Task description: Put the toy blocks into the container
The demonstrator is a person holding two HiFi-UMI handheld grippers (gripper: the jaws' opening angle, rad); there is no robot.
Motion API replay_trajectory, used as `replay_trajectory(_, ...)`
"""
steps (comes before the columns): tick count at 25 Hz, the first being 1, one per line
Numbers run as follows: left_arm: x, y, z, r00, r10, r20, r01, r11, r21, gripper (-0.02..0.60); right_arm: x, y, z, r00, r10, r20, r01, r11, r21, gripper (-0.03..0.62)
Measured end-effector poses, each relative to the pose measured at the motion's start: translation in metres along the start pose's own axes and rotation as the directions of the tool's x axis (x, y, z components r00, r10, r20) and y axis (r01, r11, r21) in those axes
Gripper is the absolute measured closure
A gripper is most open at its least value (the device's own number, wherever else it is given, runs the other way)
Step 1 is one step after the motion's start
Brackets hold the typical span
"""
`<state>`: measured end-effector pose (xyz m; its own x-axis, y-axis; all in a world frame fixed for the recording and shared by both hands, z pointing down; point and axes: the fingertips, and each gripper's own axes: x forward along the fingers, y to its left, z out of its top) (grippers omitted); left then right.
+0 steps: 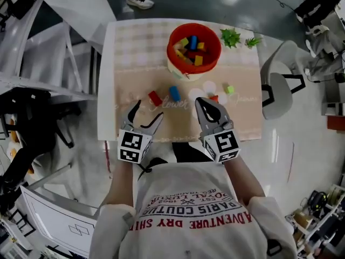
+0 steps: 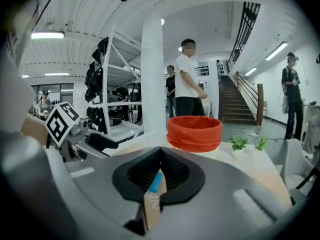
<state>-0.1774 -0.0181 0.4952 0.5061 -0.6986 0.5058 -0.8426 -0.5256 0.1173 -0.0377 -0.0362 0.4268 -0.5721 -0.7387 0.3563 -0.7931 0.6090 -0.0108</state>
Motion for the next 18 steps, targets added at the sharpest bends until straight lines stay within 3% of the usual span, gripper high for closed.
replay_trajectory(4, 0.033, 0.01, -0.024, 0.995, 0.014, -0.101, -0.008, 0.998, 0.058, 0.198, 0.025, -0.009, -0.019, 0.996, 0.071, -0.046, -0.07, 0.997, 0.01, 0.592)
replay_trajectory(8, 0.06, 0.016, -0.048, 0.981, -0.005, -0.194, 0.03, 0.992, 0.122, 0.186, 0.042, -0.012, -0.038, 0.989, 0.12, -0.083, -0.12, 0.993, 0.009, 0.592)
replay_trajectory(15, 0.09, 0.021, -0.068, 0.957, -0.046, -0.286, 0.101, 0.978, 0.183, 0.183, 0.054, -0.019, -0.061, 0.979, 0.165, -0.12, -0.162, 0.986, 0.037, 0.592)
replay_trajectory(17, 0.094, 0.02, -0.071, 0.954, -0.055, -0.296, 0.115, 0.976, 0.187, 0.201, 0.056, -0.021, -0.064, 0.977, 0.173, -0.124, -0.17, 0.985, 0.04, 0.592)
replay_trajectory(18, 0.096, 0.019, -0.072, 0.953, -0.06, -0.297, 0.121, 0.974, 0.189, 0.256, 0.056, -0.023, -0.065, 0.977, 0.176, -0.125, -0.172, 0.984, 0.042, 0.592)
